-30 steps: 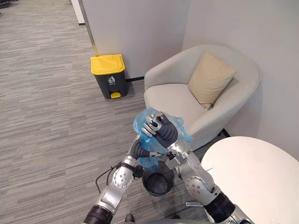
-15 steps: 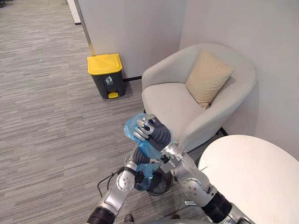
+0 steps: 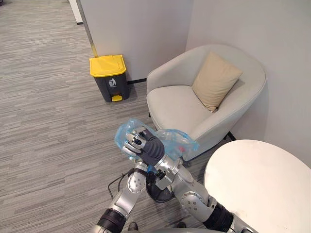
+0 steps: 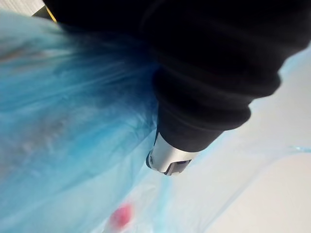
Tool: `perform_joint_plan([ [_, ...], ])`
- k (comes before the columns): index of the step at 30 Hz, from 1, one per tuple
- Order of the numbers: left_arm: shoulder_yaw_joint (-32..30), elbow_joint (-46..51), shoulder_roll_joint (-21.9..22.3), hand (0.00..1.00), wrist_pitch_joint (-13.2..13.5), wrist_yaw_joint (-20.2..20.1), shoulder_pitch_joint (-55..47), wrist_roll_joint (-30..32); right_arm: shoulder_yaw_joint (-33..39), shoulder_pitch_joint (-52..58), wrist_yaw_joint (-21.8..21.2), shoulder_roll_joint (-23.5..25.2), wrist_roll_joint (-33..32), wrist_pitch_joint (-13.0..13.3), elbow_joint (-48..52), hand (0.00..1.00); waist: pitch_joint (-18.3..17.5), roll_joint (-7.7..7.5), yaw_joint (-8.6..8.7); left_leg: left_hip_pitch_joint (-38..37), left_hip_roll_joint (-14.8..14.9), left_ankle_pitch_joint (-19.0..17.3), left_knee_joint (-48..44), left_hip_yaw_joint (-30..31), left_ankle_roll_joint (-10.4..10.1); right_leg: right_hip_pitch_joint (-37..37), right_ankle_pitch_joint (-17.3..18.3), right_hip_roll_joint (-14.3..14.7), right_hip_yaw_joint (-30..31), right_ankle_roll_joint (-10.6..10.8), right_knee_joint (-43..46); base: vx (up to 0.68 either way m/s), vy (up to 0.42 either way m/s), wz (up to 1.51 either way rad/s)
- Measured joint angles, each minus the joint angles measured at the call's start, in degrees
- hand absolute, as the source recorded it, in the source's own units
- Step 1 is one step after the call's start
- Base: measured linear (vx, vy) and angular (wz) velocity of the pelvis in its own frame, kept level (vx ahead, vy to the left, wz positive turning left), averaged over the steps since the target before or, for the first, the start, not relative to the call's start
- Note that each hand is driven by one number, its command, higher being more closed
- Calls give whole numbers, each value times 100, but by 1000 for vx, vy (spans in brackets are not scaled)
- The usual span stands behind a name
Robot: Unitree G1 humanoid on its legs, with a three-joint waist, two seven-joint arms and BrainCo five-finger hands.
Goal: Gather rubbish on tea table into small bin, then transfer packed bag to large trash can.
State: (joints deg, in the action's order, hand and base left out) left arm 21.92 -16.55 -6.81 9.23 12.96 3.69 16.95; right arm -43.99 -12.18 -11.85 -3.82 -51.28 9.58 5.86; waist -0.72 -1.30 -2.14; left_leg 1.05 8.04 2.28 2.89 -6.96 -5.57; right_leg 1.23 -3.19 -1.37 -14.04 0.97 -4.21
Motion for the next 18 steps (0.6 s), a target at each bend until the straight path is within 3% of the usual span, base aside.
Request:
perform_joint_plan([
  [11,-92,3,11,100,2,-8,-11,-291,110,233,-123,1,125,1,-59,100,-25,-91,9,-1,-1,0,3,11,0,-5,4,-6,-9,4,6,0,0,0],
  [12,-137,8,23,100,3,-9,-20,-296,156,276,-128,0,197,8,-60,0,-25,-93,9,-1,-1,0,3,12,1,-5,5,-7,-10,5,7,0,0,0],
  [18,-534,29,169,100,17,-12,-58,-402,833,569,-74,-44,1301,139,-57,0,-22,-98,53,-31,-13,1,40,5,1,-6,15,-17,-15,20,17,0,0,0],
])
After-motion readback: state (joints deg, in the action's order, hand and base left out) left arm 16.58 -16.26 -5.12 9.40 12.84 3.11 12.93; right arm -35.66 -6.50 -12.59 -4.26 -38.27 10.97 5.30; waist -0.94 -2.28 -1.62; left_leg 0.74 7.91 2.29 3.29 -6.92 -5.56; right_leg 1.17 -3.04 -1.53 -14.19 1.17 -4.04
